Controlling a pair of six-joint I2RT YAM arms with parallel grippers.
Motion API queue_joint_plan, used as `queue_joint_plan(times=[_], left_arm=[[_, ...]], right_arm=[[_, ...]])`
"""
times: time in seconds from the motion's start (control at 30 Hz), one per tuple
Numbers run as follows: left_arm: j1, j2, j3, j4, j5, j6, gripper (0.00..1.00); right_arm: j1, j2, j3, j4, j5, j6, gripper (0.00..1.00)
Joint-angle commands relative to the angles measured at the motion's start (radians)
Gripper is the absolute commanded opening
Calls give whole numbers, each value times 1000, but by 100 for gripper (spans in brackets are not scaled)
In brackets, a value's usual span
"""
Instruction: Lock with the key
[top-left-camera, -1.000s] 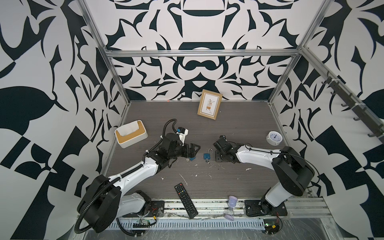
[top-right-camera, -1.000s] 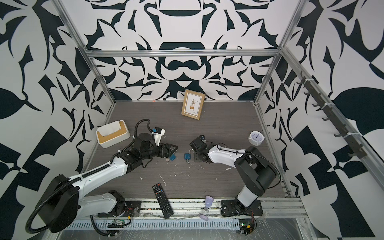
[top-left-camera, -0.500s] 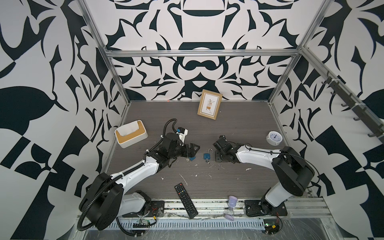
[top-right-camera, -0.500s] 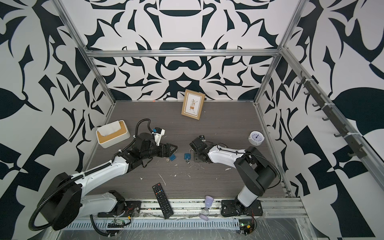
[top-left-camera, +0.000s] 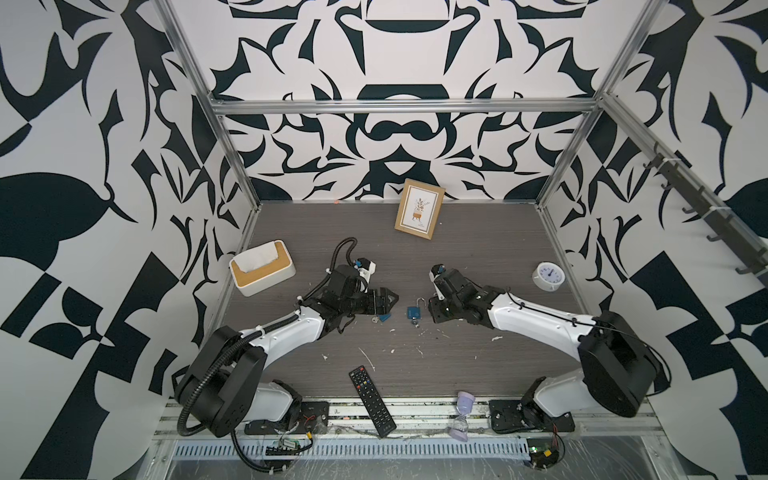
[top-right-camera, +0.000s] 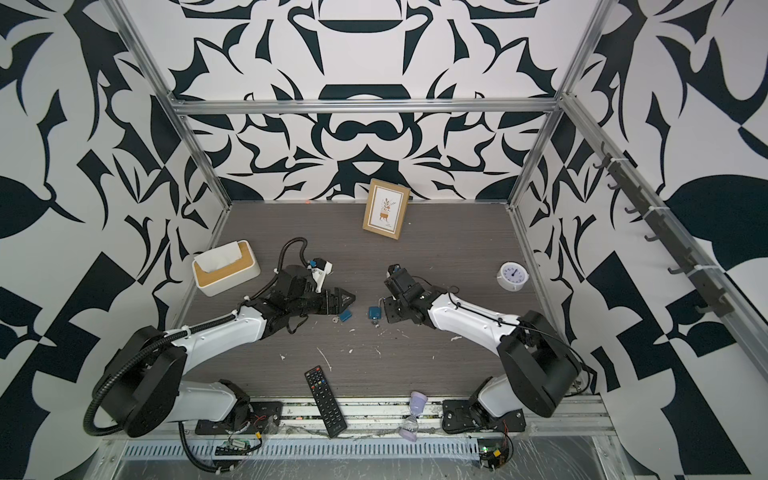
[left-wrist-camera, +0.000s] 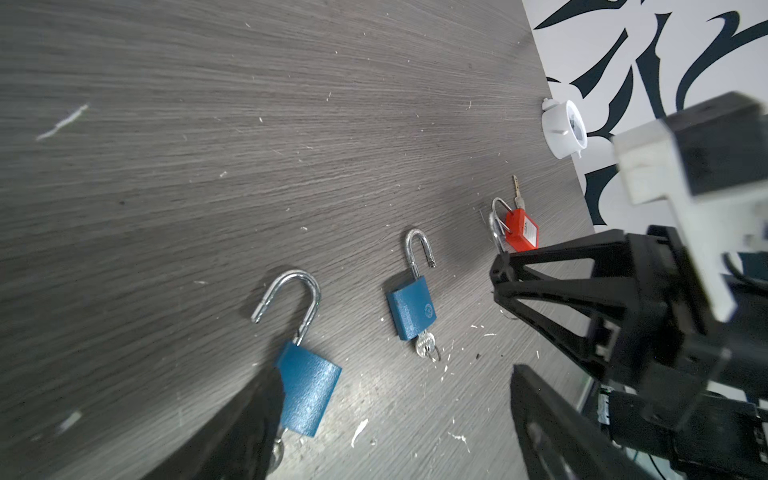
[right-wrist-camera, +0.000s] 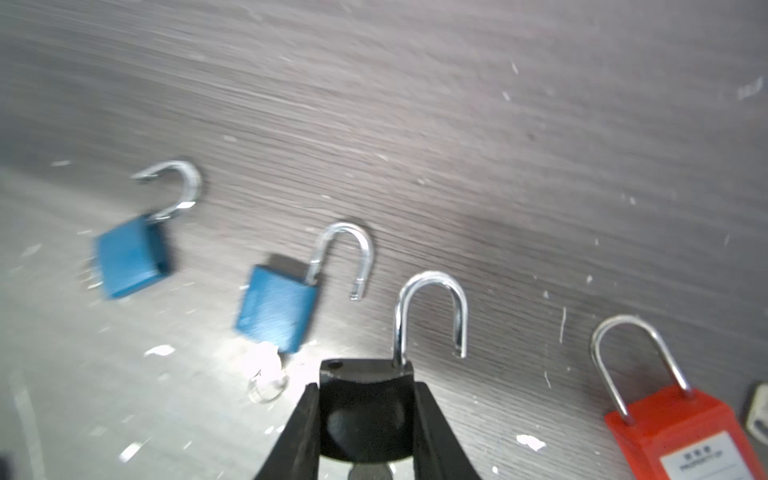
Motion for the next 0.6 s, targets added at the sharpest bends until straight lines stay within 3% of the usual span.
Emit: queue_joint_plan(times=[0.0,0.2,0.27,0.57], left_arm=[[4,37,36,95,105,-75,87],[4,92,54,212,241,-133,86],[4,112,65,223,263,-143,81],[-6,169,90,294,333,-188,78]], right_arm=[[2,-73,11,24,-136,-148,0],[7,-148,3,34,-227,-210,0],[12,-151,10,24,-227,-214,0],[49,-130,48,1,-201,-222,0]])
